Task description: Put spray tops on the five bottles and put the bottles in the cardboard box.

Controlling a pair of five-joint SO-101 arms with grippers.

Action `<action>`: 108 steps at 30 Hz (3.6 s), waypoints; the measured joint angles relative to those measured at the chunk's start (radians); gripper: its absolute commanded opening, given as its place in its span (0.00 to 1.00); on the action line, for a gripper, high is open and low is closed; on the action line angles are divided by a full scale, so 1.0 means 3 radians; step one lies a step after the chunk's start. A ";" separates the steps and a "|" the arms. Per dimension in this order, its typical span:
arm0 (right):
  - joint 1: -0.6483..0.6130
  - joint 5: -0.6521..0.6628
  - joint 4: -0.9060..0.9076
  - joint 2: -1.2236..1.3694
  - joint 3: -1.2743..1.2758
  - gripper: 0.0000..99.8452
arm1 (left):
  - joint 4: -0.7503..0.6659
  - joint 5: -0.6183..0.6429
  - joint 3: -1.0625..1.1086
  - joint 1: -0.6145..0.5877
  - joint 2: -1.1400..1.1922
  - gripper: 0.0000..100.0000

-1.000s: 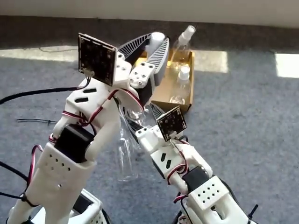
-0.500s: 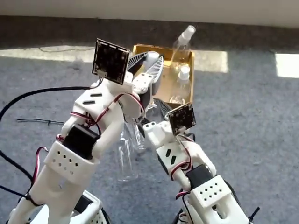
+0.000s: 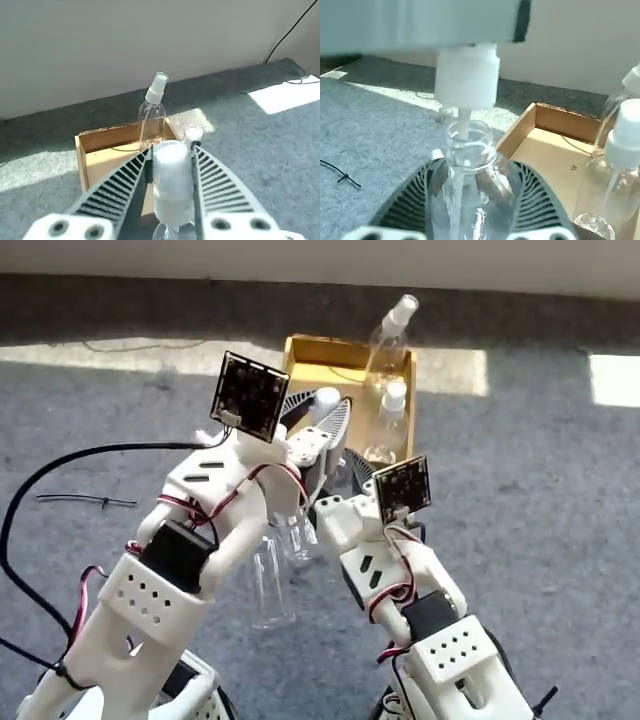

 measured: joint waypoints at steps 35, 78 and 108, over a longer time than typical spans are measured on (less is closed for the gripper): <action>0.0015 -0.0010 0.0000 0.0000 0.0005 0.00 | 0.0568 -0.0629 -0.0343 -0.0148 0.0031 0.14; 0.0414 0.0378 -0.1816 0.5043 -0.4138 0.00 | 0.0143 -0.0650 0.2220 -0.2409 -0.0624 0.14; 0.0506 0.0010 -0.2143 0.6301 -0.4716 0.00 | 0.0143 -0.0650 0.2230 -0.2409 -0.0624 0.14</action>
